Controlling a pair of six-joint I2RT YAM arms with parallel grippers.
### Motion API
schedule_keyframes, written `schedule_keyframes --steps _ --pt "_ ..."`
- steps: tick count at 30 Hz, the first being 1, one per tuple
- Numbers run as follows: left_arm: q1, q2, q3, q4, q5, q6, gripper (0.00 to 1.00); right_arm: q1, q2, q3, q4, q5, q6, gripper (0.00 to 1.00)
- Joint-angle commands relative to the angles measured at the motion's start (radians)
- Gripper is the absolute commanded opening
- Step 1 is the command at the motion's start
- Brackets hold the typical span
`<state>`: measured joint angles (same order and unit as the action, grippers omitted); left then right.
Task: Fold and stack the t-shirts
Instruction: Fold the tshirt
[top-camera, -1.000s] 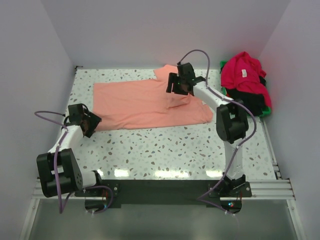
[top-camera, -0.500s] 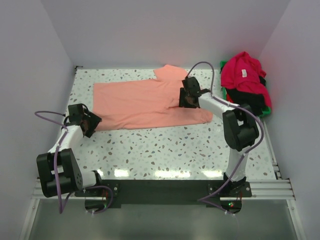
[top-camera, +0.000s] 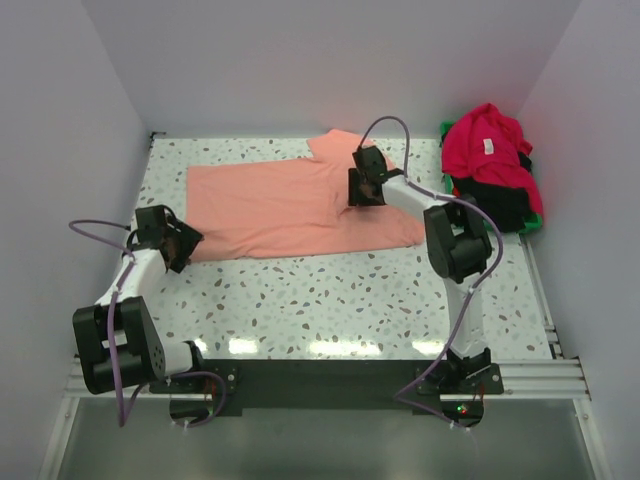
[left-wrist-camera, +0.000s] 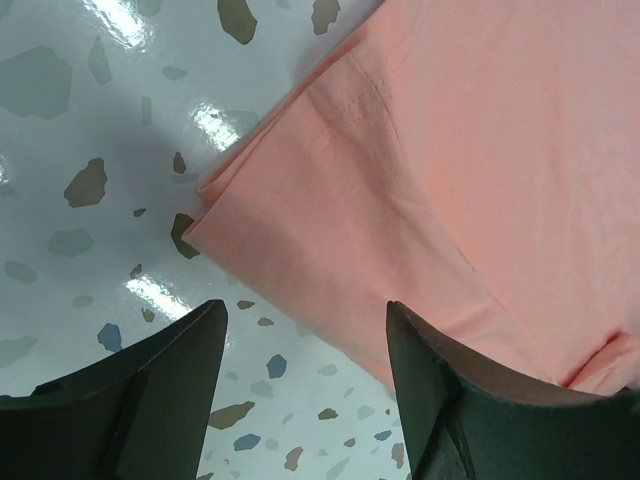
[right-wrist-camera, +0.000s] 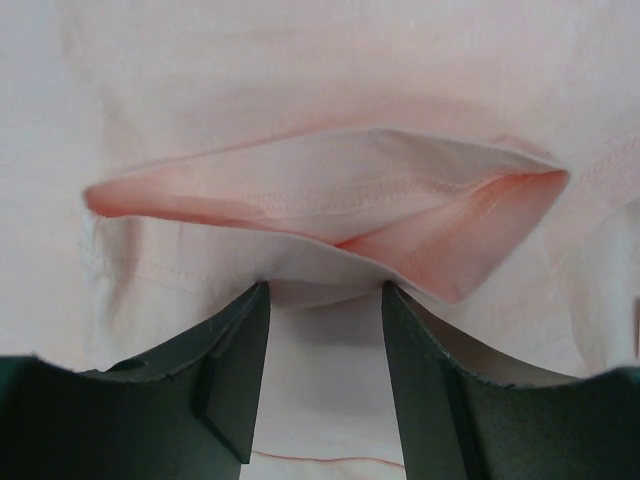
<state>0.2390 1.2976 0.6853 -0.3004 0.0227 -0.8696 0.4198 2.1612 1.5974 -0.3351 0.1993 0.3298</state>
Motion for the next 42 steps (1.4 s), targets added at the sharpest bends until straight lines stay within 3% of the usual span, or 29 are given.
schedule_keyframes --steps 1,14,21,24,29,37,42 --pt "0.000 0.000 0.040 0.026 0.010 0.026 0.70 -0.001 0.002 0.102 0.019 0.014 -0.023 0.53" --pt "0.000 -0.024 0.007 0.006 -0.013 0.011 0.72 0.000 0.146 0.219 0.067 -0.182 0.008 0.66" --pt "0.000 -0.026 -0.023 -0.025 -0.081 -0.017 0.72 -0.018 0.053 0.216 0.038 -0.163 0.049 0.76" --pt "0.000 -0.008 -0.039 -0.006 -0.107 -0.026 0.69 -0.050 -0.044 0.159 0.004 -0.149 0.115 0.77" --pt "0.002 0.071 -0.041 0.032 -0.124 -0.040 0.62 -0.091 -0.265 -0.085 0.019 -0.146 0.207 0.77" --pt "0.000 0.155 -0.015 0.081 -0.127 -0.091 0.56 -0.139 -0.481 -0.445 0.071 -0.155 0.290 0.75" --pt "-0.001 0.204 0.009 0.084 -0.127 -0.094 0.37 -0.179 -0.550 -0.582 0.084 -0.126 0.310 0.75"
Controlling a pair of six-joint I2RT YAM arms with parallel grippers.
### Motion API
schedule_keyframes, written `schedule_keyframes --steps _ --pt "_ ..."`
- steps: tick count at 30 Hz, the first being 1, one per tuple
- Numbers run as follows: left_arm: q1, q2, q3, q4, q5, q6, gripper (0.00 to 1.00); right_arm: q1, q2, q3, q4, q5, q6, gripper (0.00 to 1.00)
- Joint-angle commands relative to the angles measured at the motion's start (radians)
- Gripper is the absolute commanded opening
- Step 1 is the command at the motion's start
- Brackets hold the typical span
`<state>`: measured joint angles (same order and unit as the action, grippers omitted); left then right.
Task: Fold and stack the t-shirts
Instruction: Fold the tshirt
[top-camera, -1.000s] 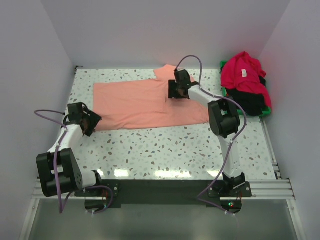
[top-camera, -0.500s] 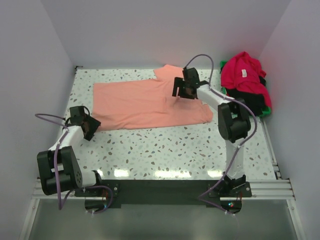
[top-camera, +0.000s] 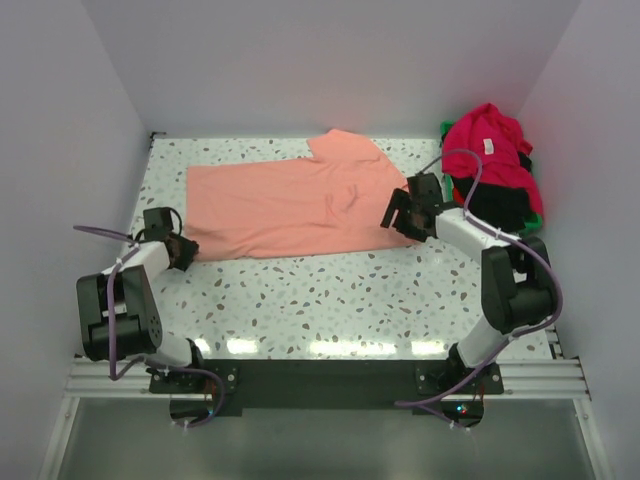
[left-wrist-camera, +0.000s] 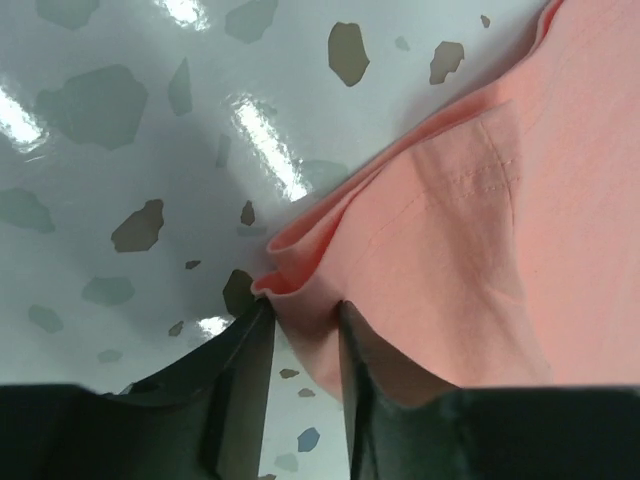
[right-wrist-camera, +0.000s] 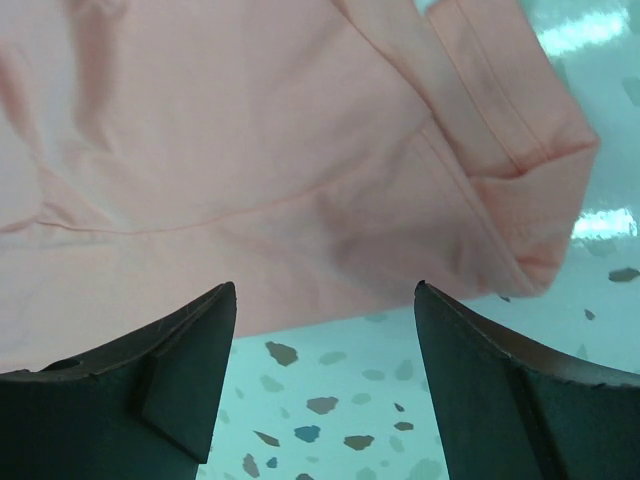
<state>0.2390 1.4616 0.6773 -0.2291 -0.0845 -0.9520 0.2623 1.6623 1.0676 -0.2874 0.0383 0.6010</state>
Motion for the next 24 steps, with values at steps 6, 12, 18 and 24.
schedule_keyframes --steps 6,12,18,24 --pt "-0.001 0.056 0.064 -0.047 -0.069 0.015 0.14 -0.060 -0.058 -0.126 0.028 0.075 0.054 0.75" --pt "-0.001 0.029 0.090 -0.095 -0.119 0.044 0.00 -0.074 -0.041 -0.138 0.071 0.113 0.066 0.75" --pt "0.000 0.017 0.097 -0.113 -0.141 0.059 0.00 -0.077 0.010 -0.112 0.120 0.103 0.074 0.61" --pt "0.000 -0.030 0.108 -0.147 -0.146 0.068 0.00 -0.078 -0.034 -0.115 0.088 0.090 0.066 0.16"
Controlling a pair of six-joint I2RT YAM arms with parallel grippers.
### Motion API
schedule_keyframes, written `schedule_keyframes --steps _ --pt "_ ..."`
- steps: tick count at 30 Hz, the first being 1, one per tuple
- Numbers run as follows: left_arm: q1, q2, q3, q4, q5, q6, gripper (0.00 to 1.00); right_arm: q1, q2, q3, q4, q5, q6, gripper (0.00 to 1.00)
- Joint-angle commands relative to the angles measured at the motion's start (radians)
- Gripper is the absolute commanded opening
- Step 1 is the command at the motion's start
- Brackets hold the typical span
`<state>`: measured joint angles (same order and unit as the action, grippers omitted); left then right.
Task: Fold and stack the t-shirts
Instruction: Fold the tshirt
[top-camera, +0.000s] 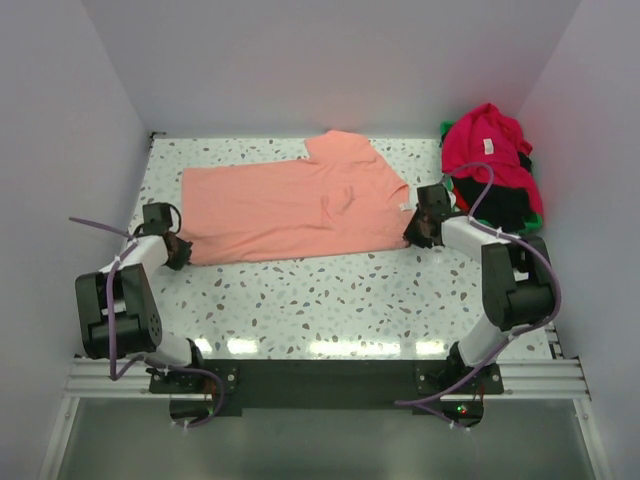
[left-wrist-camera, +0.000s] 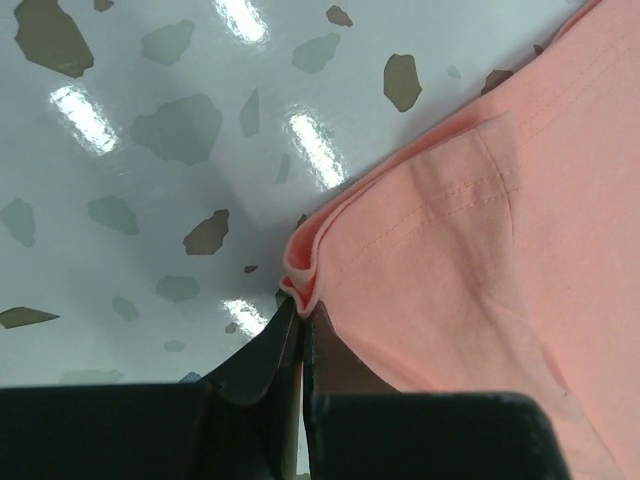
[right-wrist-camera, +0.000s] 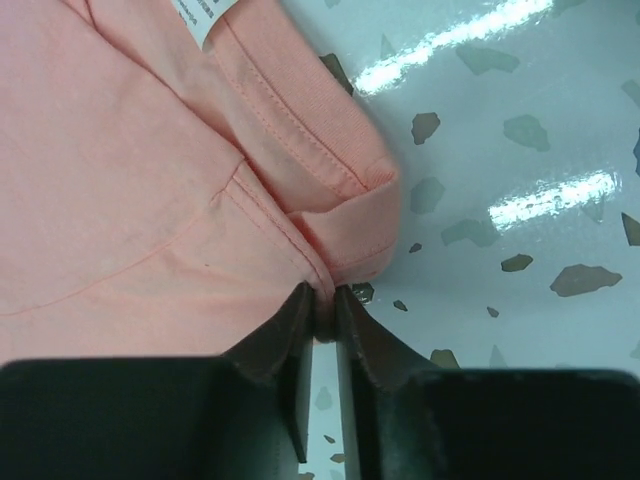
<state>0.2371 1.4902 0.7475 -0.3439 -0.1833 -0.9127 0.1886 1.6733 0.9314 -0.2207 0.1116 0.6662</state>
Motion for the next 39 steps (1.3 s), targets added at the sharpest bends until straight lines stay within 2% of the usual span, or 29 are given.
schedule_keyframes --steps 1,6,10,18,22,24,25,26,28,30,33,36,37,39 --pt "0.001 -0.067 0.038 -0.040 -0.059 0.031 0.00 -0.006 -0.066 0.015 -0.002 0.022 0.000 0.12" --pt "0.002 -0.129 0.041 -0.109 -0.088 0.041 0.00 -0.037 -0.222 -0.049 -0.060 0.014 -0.014 0.08" --pt "0.004 -0.191 0.036 -0.165 -0.122 0.052 0.00 -0.069 -0.361 -0.086 -0.127 0.000 -0.030 0.08" --pt "0.002 -0.353 -0.010 -0.279 -0.160 0.043 0.00 -0.080 -0.533 -0.177 -0.212 -0.039 -0.042 0.10" --pt "0.004 -0.415 -0.063 -0.335 -0.169 0.011 0.10 -0.080 -0.616 -0.236 -0.244 -0.076 -0.033 0.13" --pt "0.002 -0.462 -0.071 -0.345 -0.166 -0.005 0.20 -0.080 -0.665 -0.258 -0.258 -0.085 -0.028 0.18" --pt "0.002 -0.476 -0.068 -0.357 -0.166 -0.009 0.36 -0.080 -0.679 -0.263 -0.275 -0.089 -0.030 0.21" --pt "0.001 -0.487 -0.056 -0.357 -0.166 -0.012 0.45 -0.080 -0.690 -0.264 -0.281 -0.092 -0.030 0.32" --pt "0.001 -0.495 -0.025 -0.377 -0.182 -0.002 0.65 -0.080 -0.716 -0.255 -0.307 -0.105 -0.039 0.44" --pt "0.002 -0.486 0.025 -0.371 -0.191 0.029 0.74 -0.080 -0.731 -0.235 -0.309 -0.110 -0.056 0.60" --pt "0.001 -0.472 0.059 -0.270 -0.147 0.095 0.75 -0.078 -0.722 -0.189 -0.258 -0.142 -0.086 0.73" --pt "0.002 -0.404 0.078 -0.129 -0.058 0.139 0.74 -0.078 -0.621 -0.122 -0.177 -0.197 -0.109 0.76" --pt "-0.002 -0.343 0.102 -0.065 -0.007 0.158 0.72 -0.075 -0.541 -0.073 -0.139 -0.219 -0.117 0.76" --pt "-0.010 -0.267 0.144 -0.043 0.004 0.161 0.72 -0.064 -0.460 -0.020 -0.100 -0.224 -0.129 0.76"
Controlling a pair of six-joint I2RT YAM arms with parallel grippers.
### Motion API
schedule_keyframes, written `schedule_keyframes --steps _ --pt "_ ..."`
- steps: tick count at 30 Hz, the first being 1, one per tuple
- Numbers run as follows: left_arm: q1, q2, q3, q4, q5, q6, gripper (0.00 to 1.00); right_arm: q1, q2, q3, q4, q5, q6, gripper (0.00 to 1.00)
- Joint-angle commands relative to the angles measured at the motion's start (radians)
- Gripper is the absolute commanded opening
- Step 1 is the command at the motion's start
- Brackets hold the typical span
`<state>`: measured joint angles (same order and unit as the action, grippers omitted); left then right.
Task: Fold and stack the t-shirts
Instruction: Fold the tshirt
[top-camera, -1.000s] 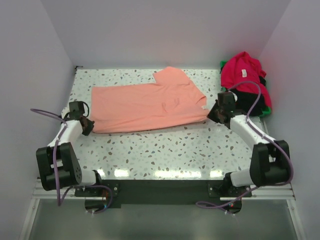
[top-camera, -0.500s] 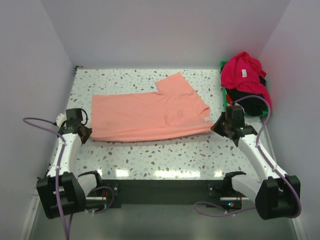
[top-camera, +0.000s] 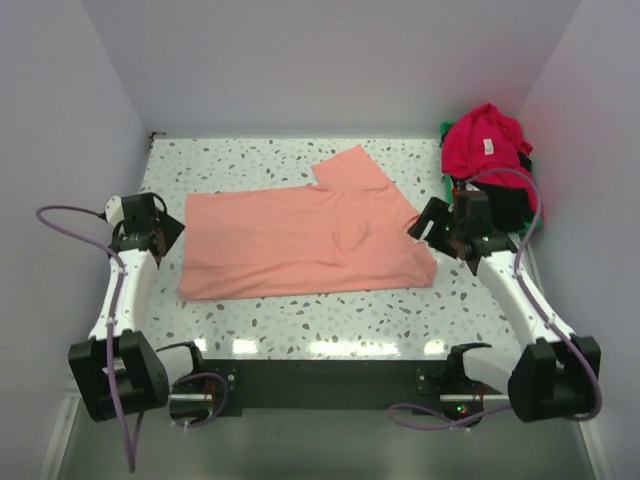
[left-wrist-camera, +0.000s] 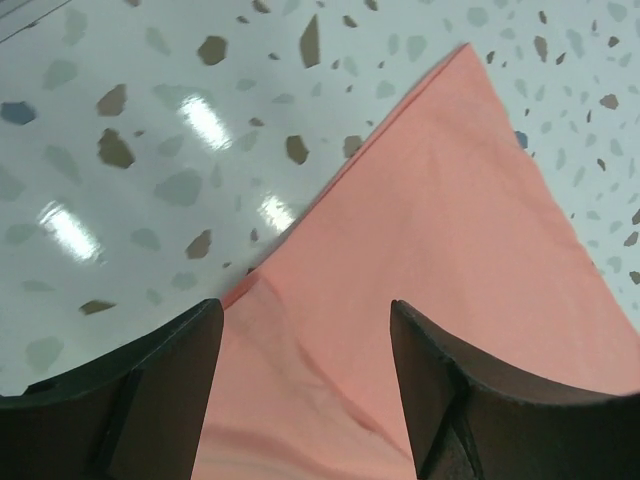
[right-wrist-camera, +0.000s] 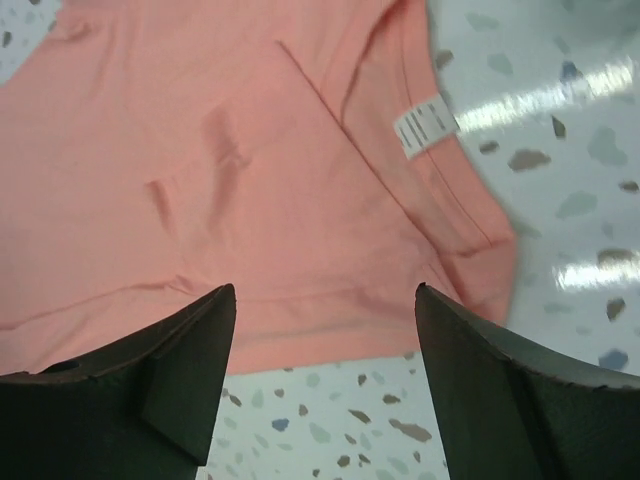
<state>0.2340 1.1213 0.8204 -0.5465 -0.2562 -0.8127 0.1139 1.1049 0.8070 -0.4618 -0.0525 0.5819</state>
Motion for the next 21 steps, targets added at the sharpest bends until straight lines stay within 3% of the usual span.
schedule_keyframes --steps 1,8,12,16,21 --pt "-0.021 0.141 0.092 0.196 0.096 0.079 0.72 0.029 0.159 0.133 0.159 -0.056 -0.056 0.76" --pt "-0.077 0.487 0.368 0.229 0.035 0.168 0.71 0.082 0.560 0.527 0.189 0.045 -0.166 0.75" --pt "-0.104 0.606 0.467 0.221 -0.031 0.208 0.69 0.084 0.796 0.743 0.178 0.042 -0.195 0.74" --pt "-0.114 0.704 0.548 0.217 -0.063 0.225 0.65 0.093 0.946 0.958 0.164 0.039 -0.223 0.73" --pt "-0.114 0.807 0.597 0.223 -0.066 0.231 0.62 0.116 1.065 1.083 0.166 0.049 -0.272 0.72"
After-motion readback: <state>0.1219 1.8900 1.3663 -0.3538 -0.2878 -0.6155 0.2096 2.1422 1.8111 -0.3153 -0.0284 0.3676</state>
